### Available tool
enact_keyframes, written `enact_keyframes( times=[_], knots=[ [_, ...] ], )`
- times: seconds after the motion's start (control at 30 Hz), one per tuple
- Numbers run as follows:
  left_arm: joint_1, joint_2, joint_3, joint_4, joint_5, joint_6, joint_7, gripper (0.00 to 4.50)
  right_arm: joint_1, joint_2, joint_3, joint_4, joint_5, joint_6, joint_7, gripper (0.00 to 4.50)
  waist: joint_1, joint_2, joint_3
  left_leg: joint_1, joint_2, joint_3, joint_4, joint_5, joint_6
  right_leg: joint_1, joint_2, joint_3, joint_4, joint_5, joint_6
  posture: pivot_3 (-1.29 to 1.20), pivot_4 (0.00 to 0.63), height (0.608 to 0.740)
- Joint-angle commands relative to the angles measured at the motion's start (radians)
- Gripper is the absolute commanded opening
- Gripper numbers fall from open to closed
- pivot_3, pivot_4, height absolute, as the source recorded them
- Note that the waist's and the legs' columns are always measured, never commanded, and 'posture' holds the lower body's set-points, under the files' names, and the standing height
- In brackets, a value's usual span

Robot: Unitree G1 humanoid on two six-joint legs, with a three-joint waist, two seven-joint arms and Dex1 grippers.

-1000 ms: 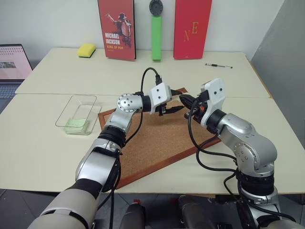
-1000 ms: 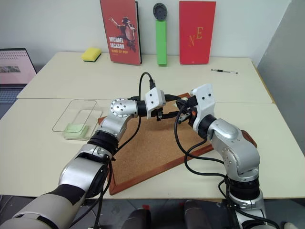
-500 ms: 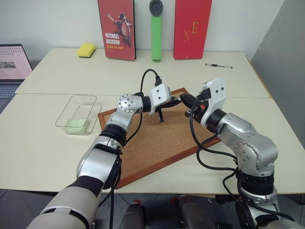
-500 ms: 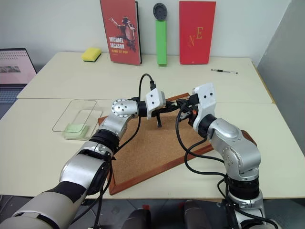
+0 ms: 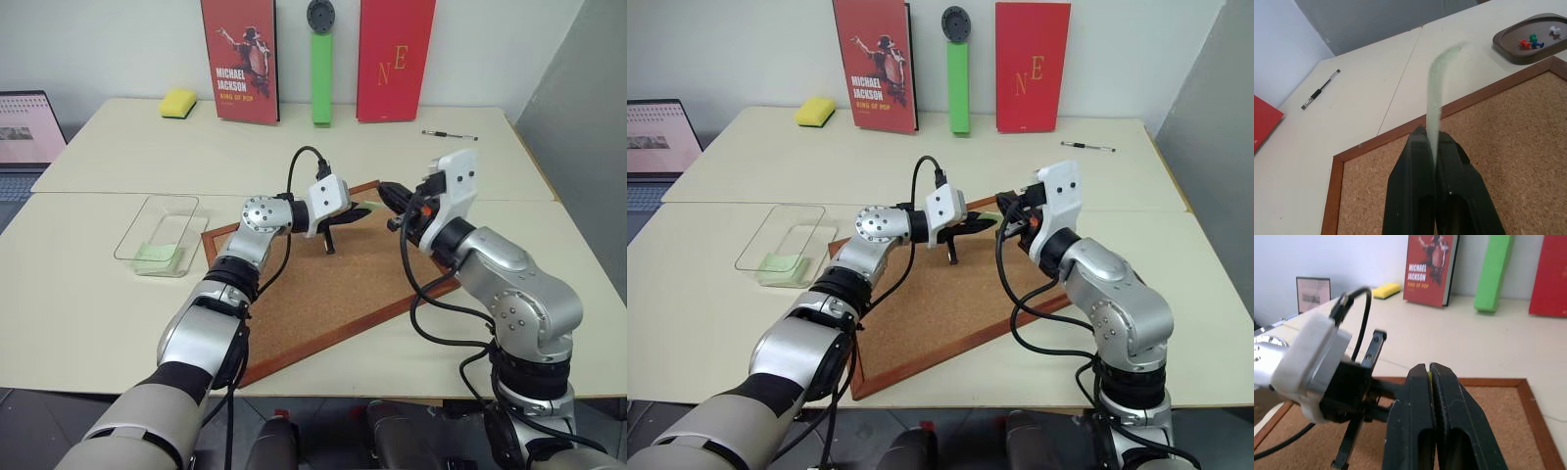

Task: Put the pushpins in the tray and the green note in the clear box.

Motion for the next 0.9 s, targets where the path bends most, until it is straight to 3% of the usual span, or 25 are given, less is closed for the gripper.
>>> enact_keyframes(
  times=[0.03, 0.3, 0.4, 0.57, 0.9],
  knots=[
    [0.002, 0.006, 0.005, -0.037, 0.006, -0.005, 0.005, 0.00, -0.006, -0.021, -0.059, -0.082, 0.035, 0.024, -0.022, 0.00, 0.000, 0.000, 0.000, 0.000, 0.000, 0.000, 0.000, 0.000, 0.000, 0.000, 0.000, 0.000, 0.000, 0.000, 0.000, 0.00, 0.150, 0.740],
    [0.057, 0.030, 0.016, -0.150, -0.022, 0.043, -0.016, 0.00, 0.277, -0.284, -0.215, -0.227, -0.020, 0.051, 0.015, 0.00, 0.018, 0.000, 0.000, 0.000, -0.001, 0.000, 0.000, 0.000, 0.000, 0.001, -0.001, 0.000, -0.001, 0.000, 0.000, 0.00, 0.150, 0.740],
    [0.083, 0.042, 0.024, -0.216, -0.036, 0.085, -0.018, 0.00, 0.469, -0.439, -0.178, -0.218, -0.140, -0.038, 0.051, 0.00, 0.025, 0.000, 0.000, 0.000, -0.001, 0.000, 0.000, 0.000, 0.000, 0.001, -0.001, 0.000, -0.001, 0.000, 0.000, 0.00, 0.150, 0.740],
    [0.122, 0.046, 0.012, -0.327, -0.047, 0.137, -0.024, 0.00, 0.632, -0.540, -0.094, -0.120, -0.302, -0.198, 0.066, 0.00, 0.020, 0.000, 0.000, 0.002, -0.001, 0.001, 0.002, 0.000, 0.000, 0.002, 0.000, 0.002, 0.000, 0.000, 0.001, 0.00, 0.150, 0.740],
    [0.160, 0.049, 0.004, -0.424, -0.042, 0.188, -0.014, 0.00, 0.652, -0.505, -0.058, 0.048, -0.394, -0.335, 0.083, 0.00, 0.024, 0.000, 0.000, 0.003, -0.001, 0.002, 0.002, 0.001, 0.001, 0.003, 0.000, 0.003, 0.001, 0.002, 0.003, 0.00, 0.150, 0.740]
  ],
)
